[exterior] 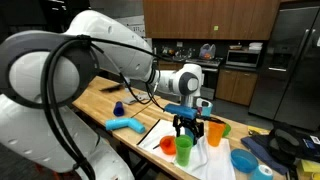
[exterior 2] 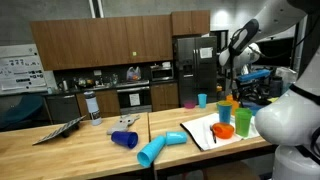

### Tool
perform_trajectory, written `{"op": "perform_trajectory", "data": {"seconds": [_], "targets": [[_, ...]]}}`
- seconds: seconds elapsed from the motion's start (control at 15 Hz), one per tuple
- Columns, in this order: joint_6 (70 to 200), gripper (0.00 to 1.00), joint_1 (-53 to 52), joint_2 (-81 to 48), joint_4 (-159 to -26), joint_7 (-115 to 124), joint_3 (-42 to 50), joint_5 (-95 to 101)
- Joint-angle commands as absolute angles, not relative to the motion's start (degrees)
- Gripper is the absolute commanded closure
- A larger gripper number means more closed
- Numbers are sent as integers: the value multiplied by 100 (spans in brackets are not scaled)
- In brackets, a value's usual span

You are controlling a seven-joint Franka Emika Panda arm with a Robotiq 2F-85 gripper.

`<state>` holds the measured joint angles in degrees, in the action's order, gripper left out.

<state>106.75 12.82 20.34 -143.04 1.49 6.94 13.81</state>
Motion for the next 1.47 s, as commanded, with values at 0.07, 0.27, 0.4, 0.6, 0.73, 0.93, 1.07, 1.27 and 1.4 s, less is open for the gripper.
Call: {"op": "perform_trajectory", "data": {"seconds": [0.07, 0.27, 0.4, 0.6, 0.73, 0.93, 1.07, 1.27, 1.4], "targets": [[10659, 0, 1212, 2037, -14291, 166, 761, 1401], [10660, 0, 1212, 2037, -14291, 166, 762, 1401], [10660, 0, 1212, 2037, -14291, 166, 762, 1401], [10642, 0, 1287, 2067, -14290, 531, 657, 1672], [10641, 0, 1306, 2157, -14296, 943, 532, 2042], [10562, 0, 1217, 2189, -14274, 1234, 387, 2434], [10502, 0, 1148, 2189, -14241, 1301, 288, 2575], [10524, 0, 1013, 2187, -14170, 1330, 179, 2600], [10539, 0, 961, 2179, -14045, 1396, 137, 2598]]}}
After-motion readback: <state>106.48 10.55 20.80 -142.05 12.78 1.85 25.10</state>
